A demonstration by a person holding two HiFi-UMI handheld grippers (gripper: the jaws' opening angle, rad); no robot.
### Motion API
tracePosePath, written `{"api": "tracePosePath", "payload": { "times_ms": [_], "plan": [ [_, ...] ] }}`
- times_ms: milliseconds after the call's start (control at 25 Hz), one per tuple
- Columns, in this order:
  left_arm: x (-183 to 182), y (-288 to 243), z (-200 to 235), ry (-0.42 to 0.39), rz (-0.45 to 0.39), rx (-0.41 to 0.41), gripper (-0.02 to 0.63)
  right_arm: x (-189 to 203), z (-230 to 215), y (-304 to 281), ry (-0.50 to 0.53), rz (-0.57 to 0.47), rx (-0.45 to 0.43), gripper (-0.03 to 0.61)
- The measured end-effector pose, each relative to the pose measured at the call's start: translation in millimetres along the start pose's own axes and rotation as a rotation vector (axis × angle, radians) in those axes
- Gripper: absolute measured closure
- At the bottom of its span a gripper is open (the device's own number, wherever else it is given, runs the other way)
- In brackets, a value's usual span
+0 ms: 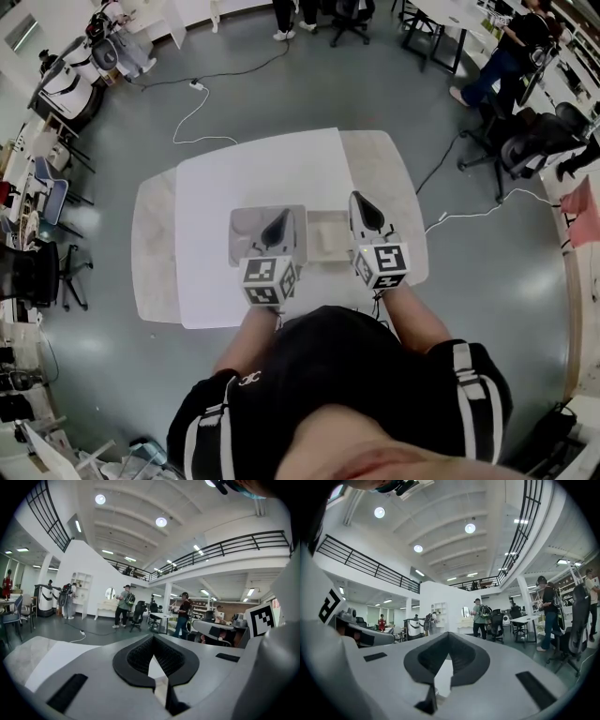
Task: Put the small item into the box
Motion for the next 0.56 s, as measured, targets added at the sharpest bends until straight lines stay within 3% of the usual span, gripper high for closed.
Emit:
{"api": "tracePosePath", "payload": {
  "times_ms": [560],
  "plan": [
    [-7.3, -6.6, -2.4, -0.008, 0.007, 0.009, 0.609, -7.1, -1.7, -4.2, 0.024, 0.010, -0.015, 0.566]
  ]
}}
Point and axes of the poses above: the fingertips, and each gripper's own axes: y backward along the fingers, z to its left, x out of its underside, the point moved 6 cm from there along y, backward along the fingers, and after that the axes turned 13 degrees about z, right-handed, at the moved point
